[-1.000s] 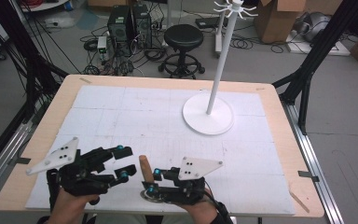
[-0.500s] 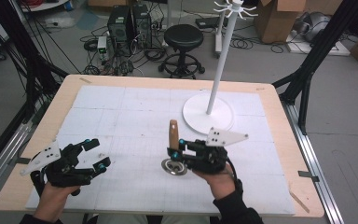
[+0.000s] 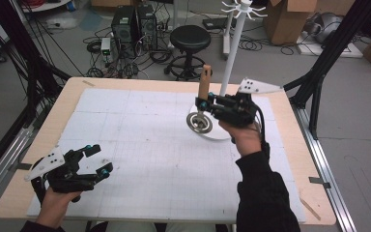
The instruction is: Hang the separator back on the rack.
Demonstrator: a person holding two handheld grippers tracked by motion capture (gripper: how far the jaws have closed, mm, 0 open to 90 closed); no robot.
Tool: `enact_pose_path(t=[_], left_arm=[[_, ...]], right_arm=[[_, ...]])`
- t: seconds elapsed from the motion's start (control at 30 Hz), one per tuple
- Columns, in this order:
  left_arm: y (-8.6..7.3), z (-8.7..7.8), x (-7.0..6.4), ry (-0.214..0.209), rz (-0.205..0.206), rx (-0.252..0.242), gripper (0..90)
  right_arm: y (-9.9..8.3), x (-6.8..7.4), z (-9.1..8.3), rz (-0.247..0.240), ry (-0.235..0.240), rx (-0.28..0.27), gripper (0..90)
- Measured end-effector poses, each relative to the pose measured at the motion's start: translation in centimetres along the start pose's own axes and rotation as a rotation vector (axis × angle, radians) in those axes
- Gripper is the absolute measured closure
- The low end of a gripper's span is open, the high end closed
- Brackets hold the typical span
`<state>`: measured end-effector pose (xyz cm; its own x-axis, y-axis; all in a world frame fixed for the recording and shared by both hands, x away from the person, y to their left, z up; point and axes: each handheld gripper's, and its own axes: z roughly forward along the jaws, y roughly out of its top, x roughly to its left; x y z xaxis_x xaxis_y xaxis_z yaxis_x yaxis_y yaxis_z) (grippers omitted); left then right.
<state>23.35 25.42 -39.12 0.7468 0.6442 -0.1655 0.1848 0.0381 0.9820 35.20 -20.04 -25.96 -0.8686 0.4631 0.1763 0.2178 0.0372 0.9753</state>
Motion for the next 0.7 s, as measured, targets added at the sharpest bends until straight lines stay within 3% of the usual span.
enact_pose_path(t=[0.13, 0.4, 0.7], left_arm=[[0.0, -0.2, 0.2, 0.01, -0.012, -0.003, 17.9], [0.0, -0.4, 0.4, 0.011, -0.023, -0.006, 18.0], [0.0, -0.5, 0.4, 0.019, -0.03, -0.009, 18.0]], right_arm=[[2.4, -1.4, -0.2, -0.014, -0.037, -0.007, 71.6], [6.5, -3.8, -0.9, -0.012, -0.067, -0.029, 71.6], [8.1, -6.2, -1.1, 0.032, -0.102, -0.028, 71.5]])
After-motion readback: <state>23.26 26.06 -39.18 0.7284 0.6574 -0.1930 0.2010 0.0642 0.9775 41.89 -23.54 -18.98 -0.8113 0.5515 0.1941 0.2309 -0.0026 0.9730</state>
